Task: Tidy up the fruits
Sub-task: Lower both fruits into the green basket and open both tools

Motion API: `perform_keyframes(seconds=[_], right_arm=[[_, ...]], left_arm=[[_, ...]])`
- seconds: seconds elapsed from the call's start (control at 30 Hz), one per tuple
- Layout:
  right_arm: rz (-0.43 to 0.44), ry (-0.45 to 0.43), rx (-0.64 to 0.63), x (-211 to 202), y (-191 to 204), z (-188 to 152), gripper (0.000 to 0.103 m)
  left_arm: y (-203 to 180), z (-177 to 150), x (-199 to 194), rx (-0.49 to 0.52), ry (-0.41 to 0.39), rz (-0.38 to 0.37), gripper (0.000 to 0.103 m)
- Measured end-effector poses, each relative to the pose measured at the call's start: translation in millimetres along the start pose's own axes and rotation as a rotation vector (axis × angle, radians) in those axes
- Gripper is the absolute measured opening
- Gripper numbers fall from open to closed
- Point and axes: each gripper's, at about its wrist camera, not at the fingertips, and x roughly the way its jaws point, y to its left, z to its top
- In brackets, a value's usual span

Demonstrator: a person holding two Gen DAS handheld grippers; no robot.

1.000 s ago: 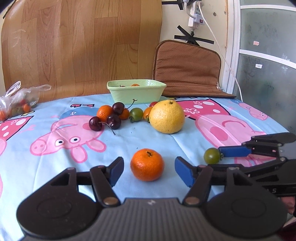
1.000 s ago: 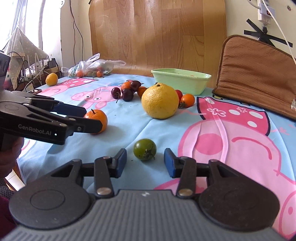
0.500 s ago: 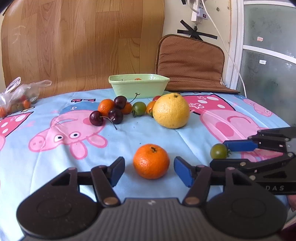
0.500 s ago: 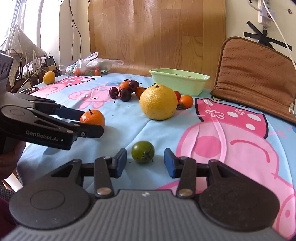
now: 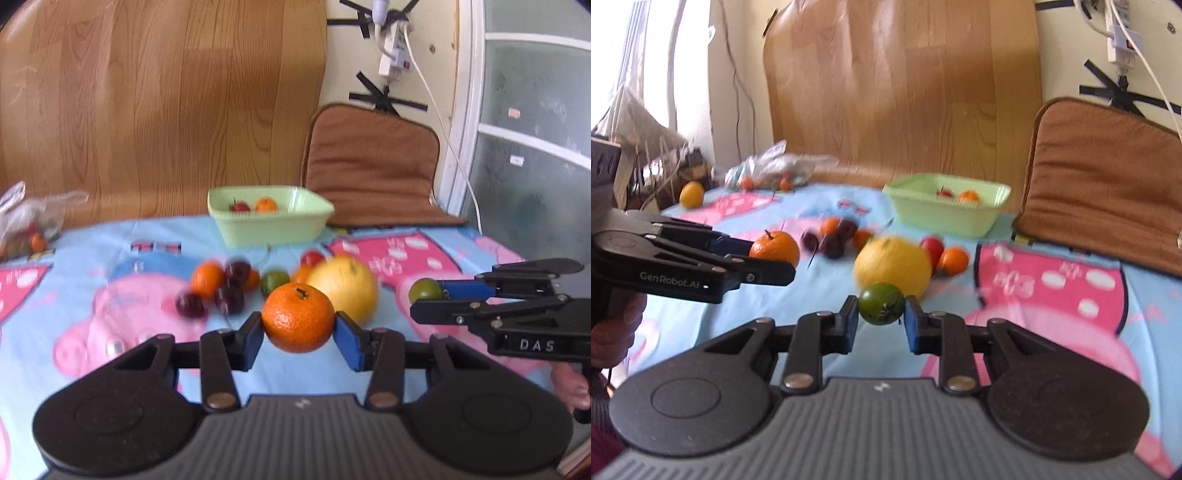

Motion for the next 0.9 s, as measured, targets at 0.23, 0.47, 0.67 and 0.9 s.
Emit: perform_keyframes(seconds=[0.23,0.47,0.67,0.9], right_arm=[[-0.048,-0.060,0.002,66,-57,69,0.029],[-0.097,0.036,0.030,157,-100,85,0.029],[-0.085,0.068,0.023,184,-106,86,0.036],[-0.090,0.011,0.066,156,-104,86,0.040]], left_arm=[[29,96,86,-0.022,-0.016,0.011,0.042],[56,119,192,-0.067,0.118,0.055,0.042],[63,115,231,-0.065,0.188,0.107,0.046],[66,120,179,-0.085,0.096,0.079,0.051]])
